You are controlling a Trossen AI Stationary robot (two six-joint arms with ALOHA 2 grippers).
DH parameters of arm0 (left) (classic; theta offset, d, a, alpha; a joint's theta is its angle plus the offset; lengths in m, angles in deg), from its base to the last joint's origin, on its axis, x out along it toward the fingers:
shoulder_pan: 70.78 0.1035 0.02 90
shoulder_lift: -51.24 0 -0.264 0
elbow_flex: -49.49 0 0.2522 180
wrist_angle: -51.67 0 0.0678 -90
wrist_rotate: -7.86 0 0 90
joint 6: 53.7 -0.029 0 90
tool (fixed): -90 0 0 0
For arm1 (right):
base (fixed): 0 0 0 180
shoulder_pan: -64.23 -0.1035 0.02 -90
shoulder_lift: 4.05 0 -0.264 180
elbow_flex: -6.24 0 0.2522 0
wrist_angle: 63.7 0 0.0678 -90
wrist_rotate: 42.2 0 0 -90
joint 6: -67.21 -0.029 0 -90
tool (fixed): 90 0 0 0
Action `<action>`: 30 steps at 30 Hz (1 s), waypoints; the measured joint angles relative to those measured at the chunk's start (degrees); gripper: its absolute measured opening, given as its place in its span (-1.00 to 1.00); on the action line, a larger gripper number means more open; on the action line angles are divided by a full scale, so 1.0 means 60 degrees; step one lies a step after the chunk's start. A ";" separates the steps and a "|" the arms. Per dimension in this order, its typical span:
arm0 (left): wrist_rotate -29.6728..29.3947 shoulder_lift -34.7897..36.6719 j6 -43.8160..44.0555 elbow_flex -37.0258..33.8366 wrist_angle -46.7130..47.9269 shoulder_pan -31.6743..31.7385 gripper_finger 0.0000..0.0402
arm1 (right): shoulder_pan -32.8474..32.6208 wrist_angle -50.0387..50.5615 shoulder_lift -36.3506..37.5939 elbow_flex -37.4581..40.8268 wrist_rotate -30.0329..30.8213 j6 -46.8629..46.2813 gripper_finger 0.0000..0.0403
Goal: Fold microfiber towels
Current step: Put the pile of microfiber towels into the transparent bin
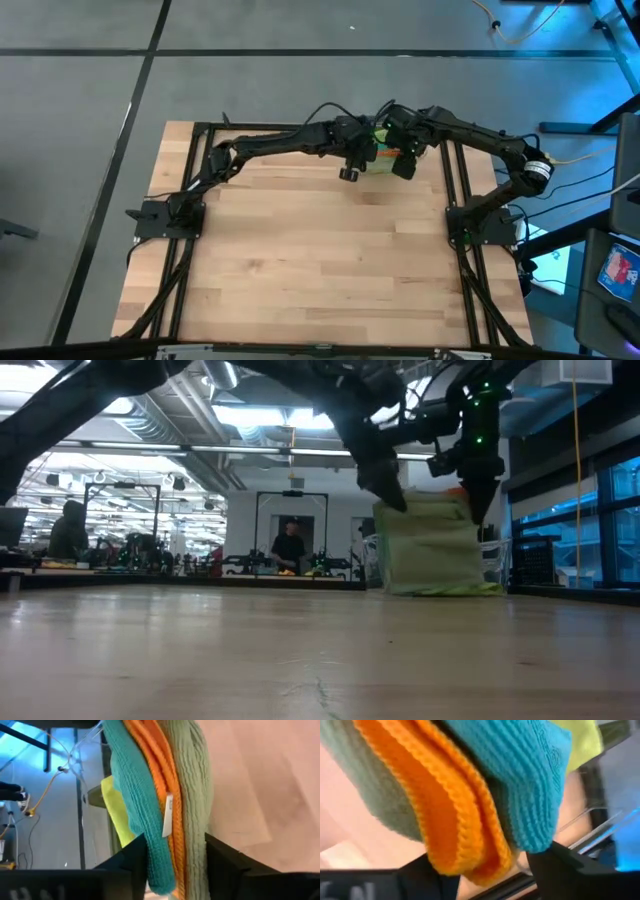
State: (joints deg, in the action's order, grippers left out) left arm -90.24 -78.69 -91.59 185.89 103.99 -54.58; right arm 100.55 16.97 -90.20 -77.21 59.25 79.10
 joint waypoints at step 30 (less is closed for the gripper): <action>0.1018 0.3651 0.4360 0.0201 0.8488 -0.0262 -0.03 | -0.4254 0.0611 0.5255 0.1253 -0.1185 -0.6770 0.16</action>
State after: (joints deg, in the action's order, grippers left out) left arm -84.13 -56.78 -65.43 187.09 154.92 -56.15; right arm 75.02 20.64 -58.67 -69.69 52.14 38.48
